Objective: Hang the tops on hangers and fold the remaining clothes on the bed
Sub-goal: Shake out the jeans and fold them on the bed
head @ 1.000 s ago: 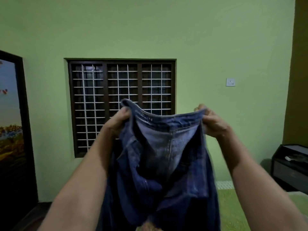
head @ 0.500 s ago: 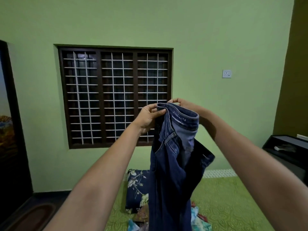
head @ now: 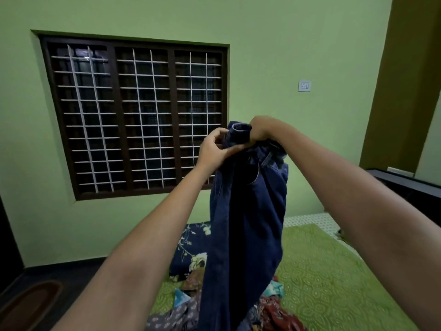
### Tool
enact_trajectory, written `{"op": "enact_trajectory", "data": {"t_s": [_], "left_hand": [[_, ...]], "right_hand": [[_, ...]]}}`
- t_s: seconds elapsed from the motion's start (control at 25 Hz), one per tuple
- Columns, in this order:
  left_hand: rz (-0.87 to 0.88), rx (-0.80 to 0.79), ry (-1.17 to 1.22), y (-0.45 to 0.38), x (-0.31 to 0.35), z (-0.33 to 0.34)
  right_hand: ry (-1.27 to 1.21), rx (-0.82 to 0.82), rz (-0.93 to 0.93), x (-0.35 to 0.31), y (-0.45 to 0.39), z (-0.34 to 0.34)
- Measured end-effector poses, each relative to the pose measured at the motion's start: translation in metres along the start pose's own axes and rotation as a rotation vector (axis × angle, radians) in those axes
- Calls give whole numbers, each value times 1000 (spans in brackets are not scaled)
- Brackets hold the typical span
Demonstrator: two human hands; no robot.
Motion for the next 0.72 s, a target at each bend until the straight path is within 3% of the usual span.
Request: {"op": "enact_trajectory", "data": {"t_s": [0.16, 0.24, 0.4, 0.48, 0.6, 0.72], "left_hand": [[-21, -22, -242, 32, -57, 10], [-85, -78, -95, 48, -67, 24], [12, -121, 45, 75, -75, 49], [-114, -308, -23, 88, -89, 69], [-431, -751, -159, 124, -116, 110], [-401, -930, -292, 149, -123, 151]], "right_hand": [[80, 30, 46, -10, 6, -20], [77, 14, 65, -6, 12, -23], [6, 63, 139, 27, 46, -28], [-29, 66, 195, 52, 73, -30], [-53, 33, 267, 85, 110, -32], [0, 54, 368, 120, 140, -38]]}}
Point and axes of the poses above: each hand's wrist, its own y-axis away from the middle knuckle, its own z-axis out of the palm, x = y × z, the point moved 3 cm from there along -y, towards the middle knuckle, and after that the axes turned 2 degrees about -z, right-handed, at the moved point
